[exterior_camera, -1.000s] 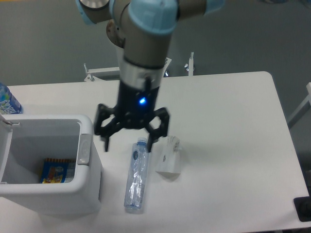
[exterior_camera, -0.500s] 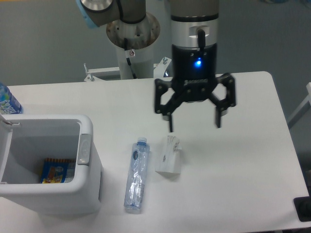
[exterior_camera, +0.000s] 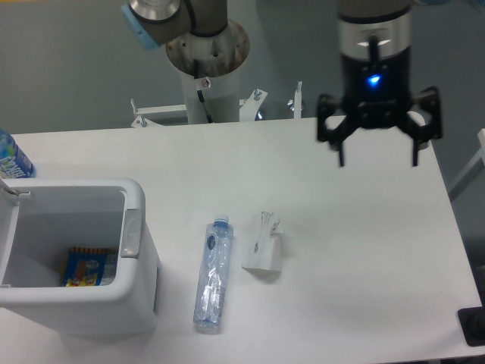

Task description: Open the trash can

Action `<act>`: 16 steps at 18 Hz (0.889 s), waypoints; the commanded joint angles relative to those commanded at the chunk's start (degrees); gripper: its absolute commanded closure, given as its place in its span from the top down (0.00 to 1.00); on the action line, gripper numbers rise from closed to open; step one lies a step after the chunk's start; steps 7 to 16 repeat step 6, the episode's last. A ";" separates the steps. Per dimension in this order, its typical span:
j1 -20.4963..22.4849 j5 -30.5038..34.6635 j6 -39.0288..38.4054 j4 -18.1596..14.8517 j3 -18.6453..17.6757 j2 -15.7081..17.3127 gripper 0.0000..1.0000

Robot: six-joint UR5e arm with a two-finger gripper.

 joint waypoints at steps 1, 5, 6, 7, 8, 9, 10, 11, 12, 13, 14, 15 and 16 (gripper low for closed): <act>1.32 -0.09 2.56 -0.18 0.00 0.00 1.00; 3.00 -0.09 4.43 0.69 -1.23 0.09 1.00; 2.91 -0.09 4.26 1.13 -1.32 0.00 1.00; 2.91 -0.09 4.26 1.13 -1.32 0.00 1.00; 2.91 -0.09 4.26 1.13 -1.32 0.00 1.00; 2.91 -0.09 4.26 1.13 -1.32 0.00 1.00; 2.91 -0.09 4.26 1.13 -1.32 0.00 1.00; 2.91 -0.09 4.26 1.13 -1.32 0.00 1.00; 2.91 -0.09 4.26 1.13 -1.32 0.00 1.00; 2.91 -0.09 4.26 1.13 -1.32 0.00 1.00; 2.91 -0.09 4.26 1.13 -1.32 0.00 1.00; 2.91 -0.09 4.26 1.13 -1.32 0.00 1.00; 2.91 -0.09 4.26 1.13 -1.32 0.00 1.00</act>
